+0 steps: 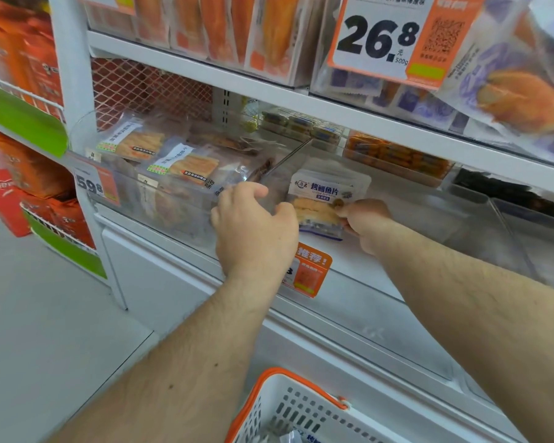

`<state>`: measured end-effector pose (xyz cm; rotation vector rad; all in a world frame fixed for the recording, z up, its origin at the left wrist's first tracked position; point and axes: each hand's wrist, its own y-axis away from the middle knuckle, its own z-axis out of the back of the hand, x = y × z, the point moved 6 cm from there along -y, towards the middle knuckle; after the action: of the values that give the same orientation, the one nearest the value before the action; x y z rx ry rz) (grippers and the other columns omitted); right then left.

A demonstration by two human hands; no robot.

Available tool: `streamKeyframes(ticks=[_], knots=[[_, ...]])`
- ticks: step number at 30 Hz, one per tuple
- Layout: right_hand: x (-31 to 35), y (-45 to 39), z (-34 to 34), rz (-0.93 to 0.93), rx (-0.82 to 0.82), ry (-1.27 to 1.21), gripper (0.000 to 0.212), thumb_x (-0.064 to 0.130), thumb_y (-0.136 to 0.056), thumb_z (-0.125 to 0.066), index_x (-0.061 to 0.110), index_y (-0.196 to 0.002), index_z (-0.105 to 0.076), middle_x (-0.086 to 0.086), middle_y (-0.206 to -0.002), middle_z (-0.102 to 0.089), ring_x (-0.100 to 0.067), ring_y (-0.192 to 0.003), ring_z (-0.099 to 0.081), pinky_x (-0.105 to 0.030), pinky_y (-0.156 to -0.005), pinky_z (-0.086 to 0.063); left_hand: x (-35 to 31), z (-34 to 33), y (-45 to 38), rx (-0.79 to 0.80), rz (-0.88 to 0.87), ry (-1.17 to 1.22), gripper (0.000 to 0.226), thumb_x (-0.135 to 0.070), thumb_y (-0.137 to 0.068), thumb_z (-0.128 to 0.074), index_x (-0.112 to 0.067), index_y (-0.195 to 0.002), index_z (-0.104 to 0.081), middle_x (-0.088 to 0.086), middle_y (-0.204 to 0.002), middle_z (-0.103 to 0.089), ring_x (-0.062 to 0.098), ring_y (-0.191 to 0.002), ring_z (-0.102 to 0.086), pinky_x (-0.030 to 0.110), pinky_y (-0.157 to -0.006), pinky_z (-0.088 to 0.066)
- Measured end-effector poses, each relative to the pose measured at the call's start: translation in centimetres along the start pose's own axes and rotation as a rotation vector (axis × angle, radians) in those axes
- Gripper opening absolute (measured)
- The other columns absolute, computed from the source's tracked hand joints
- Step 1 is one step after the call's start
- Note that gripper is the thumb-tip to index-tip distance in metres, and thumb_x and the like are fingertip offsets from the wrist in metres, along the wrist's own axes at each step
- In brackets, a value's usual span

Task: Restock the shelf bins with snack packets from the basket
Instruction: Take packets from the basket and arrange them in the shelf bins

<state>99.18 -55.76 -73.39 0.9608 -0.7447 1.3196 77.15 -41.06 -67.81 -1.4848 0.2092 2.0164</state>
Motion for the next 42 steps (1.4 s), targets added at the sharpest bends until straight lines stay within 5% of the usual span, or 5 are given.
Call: streamKeyframes(ticks=[19,26,31,36,42], knots=[[-1.2,0.9,0.1,-0.024,0.022,0.111,0.013,0.01,-0.084,-0.075,0.011,-0.087,-0.063,-0.009,-0.094,-0.069,-0.024,-0.088,-0.067,-0.039,-0.086,-0.059,0.0,0.1,0.2,-0.002,-0.005,0.011,0.031,-0.025,-0.088,-0.058,-0.025,-0.118,-0.056,-0.007,-0.126,-0.047,0.013,-0.122,-0.038,0.026,-0.086,-0.028],[-1.0,1.6,0.3,-0.058,0.071,0.072,0.019,0.005,-0.091,-0.067,0.013,-0.078,-0.055,-0.004,-0.079,-0.06,-0.016,-0.075,-0.06,-0.033,-0.089,-0.057,0.0,0.1,0.2,0.004,-0.001,0.021,0.029,-0.027,-0.088,-0.058,-0.026,-0.117,-0.055,-0.015,-0.113,-0.038,0.008,-0.115,-0.035,0.027,-0.086,-0.028],[-1.3,1.4,0.4,-0.071,0.066,0.116,0.015,0.006,-0.091,-0.067,0.013,-0.083,-0.056,-0.007,-0.089,-0.064,-0.024,-0.098,-0.068,-0.039,-0.092,-0.057,0.1,0.2,0.2,-0.008,0.005,0.021,0.031,-0.027,-0.087,-0.059,-0.026,-0.118,-0.056,-0.015,-0.111,-0.039,0.011,-0.119,-0.041,0.028,-0.086,-0.03],[-1.3,1.4,0.4,-0.073,0.072,0.151,0.01,0.006,-0.091,-0.067,0.011,-0.087,-0.059,-0.007,-0.088,-0.064,-0.021,-0.09,-0.068,-0.037,-0.09,-0.058,0.1,0.2,0.1,0.001,0.015,0.012,0.032,-0.027,-0.087,-0.059,-0.026,-0.118,-0.055,-0.015,-0.111,-0.038,0.012,-0.119,-0.04,0.028,-0.086,-0.031],[-1.5,1.1,-0.6,-0.115,0.153,0.235,0.015,0.011,-0.086,-0.075,0.01,-0.091,-0.061,-0.008,-0.089,-0.067,-0.017,-0.075,-0.062,-0.029,-0.072,-0.057,0.1,0.3,0.2,0.006,0.011,0.013,0.031,-0.028,-0.087,-0.059,-0.026,-0.118,-0.055,-0.015,-0.113,-0.039,0.011,-0.119,-0.039,0.028,-0.085,-0.029]])
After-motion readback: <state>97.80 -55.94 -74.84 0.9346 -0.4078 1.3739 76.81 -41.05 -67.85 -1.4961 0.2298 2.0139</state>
